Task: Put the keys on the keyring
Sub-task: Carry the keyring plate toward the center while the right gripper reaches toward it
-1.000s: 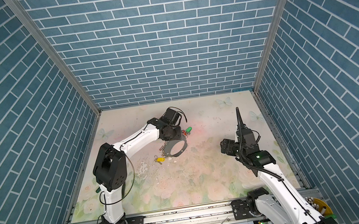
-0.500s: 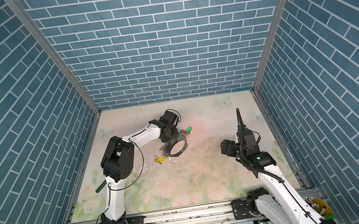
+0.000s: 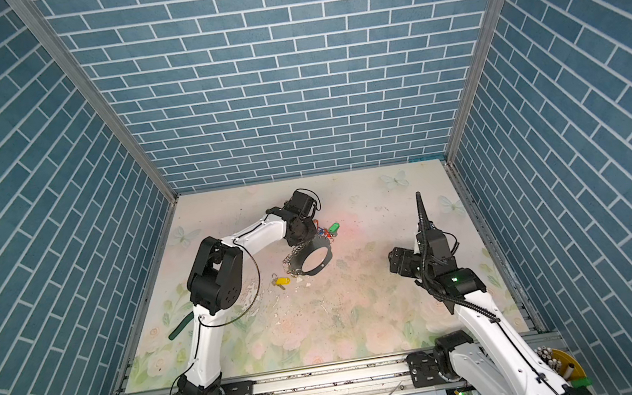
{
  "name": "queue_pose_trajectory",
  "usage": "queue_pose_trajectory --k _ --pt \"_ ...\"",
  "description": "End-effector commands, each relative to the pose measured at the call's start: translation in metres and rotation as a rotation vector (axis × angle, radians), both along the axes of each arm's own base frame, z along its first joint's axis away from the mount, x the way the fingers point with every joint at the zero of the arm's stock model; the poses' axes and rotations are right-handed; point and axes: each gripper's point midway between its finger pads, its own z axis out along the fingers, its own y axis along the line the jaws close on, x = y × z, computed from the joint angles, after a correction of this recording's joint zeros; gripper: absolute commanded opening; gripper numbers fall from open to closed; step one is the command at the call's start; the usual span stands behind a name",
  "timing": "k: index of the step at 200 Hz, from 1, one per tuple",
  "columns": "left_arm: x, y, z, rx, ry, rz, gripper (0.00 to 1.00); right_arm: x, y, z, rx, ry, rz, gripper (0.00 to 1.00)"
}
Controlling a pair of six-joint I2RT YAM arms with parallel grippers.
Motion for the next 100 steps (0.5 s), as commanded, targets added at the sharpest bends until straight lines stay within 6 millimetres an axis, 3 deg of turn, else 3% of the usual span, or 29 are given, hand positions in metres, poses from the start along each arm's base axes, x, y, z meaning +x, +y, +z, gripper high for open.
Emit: queue_pose_trajectory --k 1,64,100 --pt "-0.002 0.002 0.002 0.021 0.004 -0.019 0.19 -0.006 -0.001 -0.006 -0.004 0.018 -0.004 0.88" --pt "-0.003 0.001 0.036 0.020 -0.104 -0.126 0.08 -0.004 -0.004 0.001 -0.025 0.007 -0.006 0.88" --pt "-0.013 -0.016 0.079 0.001 -0.223 -0.329 0.03 -0.001 -0.004 0.006 -0.033 -0.010 -0.005 0.88"
